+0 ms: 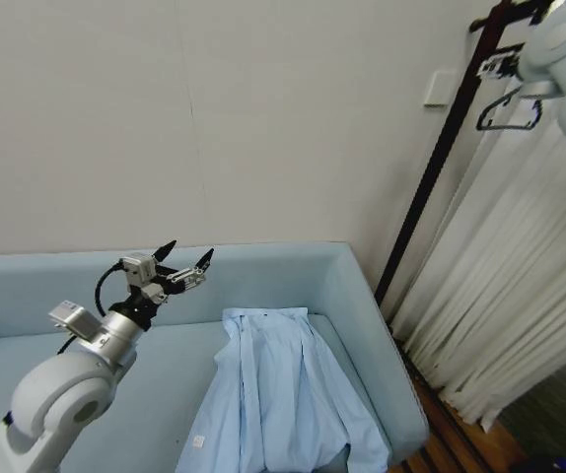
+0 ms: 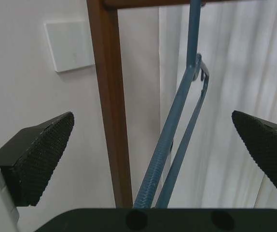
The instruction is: Pick up the clothes from the sofa and hang them on the clothes hanger.
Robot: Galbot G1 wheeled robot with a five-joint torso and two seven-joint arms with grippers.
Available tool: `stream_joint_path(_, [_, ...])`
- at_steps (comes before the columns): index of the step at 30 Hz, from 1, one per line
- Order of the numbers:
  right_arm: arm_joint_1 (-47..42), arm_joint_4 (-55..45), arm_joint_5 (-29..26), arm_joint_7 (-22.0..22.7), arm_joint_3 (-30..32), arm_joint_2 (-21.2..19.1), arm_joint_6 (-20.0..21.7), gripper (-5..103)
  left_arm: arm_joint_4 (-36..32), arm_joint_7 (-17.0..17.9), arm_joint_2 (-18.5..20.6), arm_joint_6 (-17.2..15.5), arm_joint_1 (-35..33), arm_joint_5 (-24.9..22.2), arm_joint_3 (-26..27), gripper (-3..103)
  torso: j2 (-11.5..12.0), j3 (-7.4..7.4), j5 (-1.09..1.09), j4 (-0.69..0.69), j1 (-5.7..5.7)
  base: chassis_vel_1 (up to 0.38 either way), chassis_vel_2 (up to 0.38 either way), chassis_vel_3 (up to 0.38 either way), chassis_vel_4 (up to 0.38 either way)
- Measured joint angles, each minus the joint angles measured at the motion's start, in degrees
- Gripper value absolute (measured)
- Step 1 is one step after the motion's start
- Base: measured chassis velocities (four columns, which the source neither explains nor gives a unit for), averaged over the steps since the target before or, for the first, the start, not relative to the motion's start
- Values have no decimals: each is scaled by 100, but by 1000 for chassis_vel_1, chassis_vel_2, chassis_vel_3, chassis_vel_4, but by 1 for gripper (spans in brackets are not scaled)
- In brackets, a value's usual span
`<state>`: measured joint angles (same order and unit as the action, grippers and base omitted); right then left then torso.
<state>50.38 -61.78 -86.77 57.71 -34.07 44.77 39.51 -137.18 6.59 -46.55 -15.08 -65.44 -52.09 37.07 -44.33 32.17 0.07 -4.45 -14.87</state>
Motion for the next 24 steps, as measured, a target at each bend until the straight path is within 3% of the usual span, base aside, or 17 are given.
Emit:
stream_joint_path(7, [-113, 179, -95, 251, -180, 53, -108, 103, -65, -38, -74, 7, -55, 3, 28, 100, 0, 0, 3, -2, 0, 0, 0, 0, 0])
stream_joint_path(12, [-96, 208, -91, 278, -282, 37, -220, 90, -88, -48, -118, 12, -51, 4, 35, 100, 0, 0, 1, -1, 1, 0, 0, 0, 0])
stream_joint_path(15, [-57, 199, -111, 278, -352, 10, -239, 74, -95, -50, -140, 12, -33, 4, 34, 100, 0, -1, 1, -2, 1, 0, 0, 0, 0])
stream_joint_path(18, [-53, 190, -130, 275, -381, -14, -240, 68, -96, -54, -140, 13, -36, 4, 37, 100, 0, 0, 1, -2, 1, 0, 0, 0, 0])
stream_joint_path(21, [-63, 147, -139, 270, -409, -69, -241, 52, -98, -61, -140, 13, -48, 4, 56, 100, 0, 0, 1, -2, 1, 0, 0, 0, 0])
stream_joint_path(24, [-76, 119, -141, 256, -418, -107, -247, 47, -112, -69, -140, 16, -48, 4, 58, 100, 0, 0, 1, -2, 1, 0, 0, 0, 0])
